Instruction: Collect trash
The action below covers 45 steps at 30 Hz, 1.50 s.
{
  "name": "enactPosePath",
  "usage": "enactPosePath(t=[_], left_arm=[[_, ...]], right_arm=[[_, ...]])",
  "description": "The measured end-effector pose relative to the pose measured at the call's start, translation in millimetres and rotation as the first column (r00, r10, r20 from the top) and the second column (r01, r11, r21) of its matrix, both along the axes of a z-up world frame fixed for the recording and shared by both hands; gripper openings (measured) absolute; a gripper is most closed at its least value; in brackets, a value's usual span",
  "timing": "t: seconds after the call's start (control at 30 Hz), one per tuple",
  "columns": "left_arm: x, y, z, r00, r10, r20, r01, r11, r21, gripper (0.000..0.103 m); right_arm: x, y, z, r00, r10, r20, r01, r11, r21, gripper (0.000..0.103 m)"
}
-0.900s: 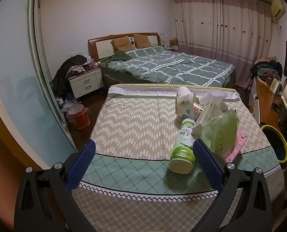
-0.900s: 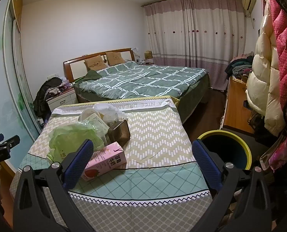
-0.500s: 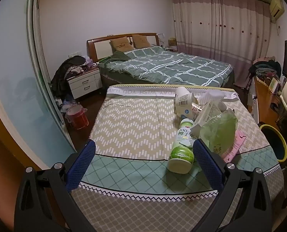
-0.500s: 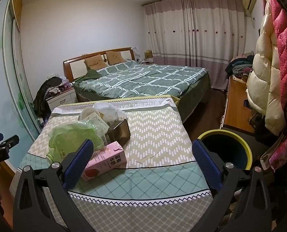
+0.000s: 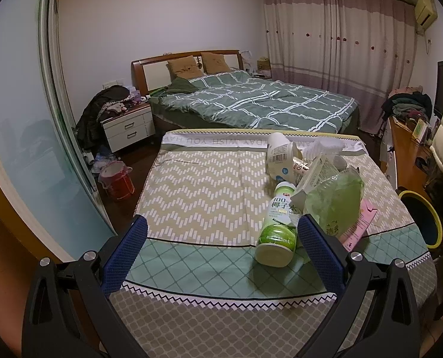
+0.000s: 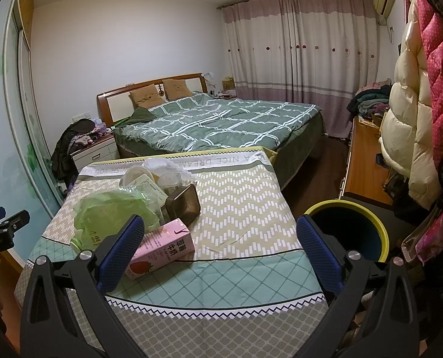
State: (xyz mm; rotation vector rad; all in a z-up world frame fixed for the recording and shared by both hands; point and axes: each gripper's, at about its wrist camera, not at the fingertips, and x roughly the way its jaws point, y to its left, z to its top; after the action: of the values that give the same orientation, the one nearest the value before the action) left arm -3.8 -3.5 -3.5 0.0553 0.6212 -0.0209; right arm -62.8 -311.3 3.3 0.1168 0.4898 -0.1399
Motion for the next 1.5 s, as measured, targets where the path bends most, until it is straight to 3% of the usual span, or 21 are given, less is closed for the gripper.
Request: enactPosePath(t=[1.5], left_arm=[[-0.1,-0.5,3.1,1.000,-0.011,-0.001,0.011,1.000,-0.002,0.099]], right_arm=[[3.9,0.9,-4.3,1.000,0.000,-0.012,0.000,1.000,0.002,0.097]])
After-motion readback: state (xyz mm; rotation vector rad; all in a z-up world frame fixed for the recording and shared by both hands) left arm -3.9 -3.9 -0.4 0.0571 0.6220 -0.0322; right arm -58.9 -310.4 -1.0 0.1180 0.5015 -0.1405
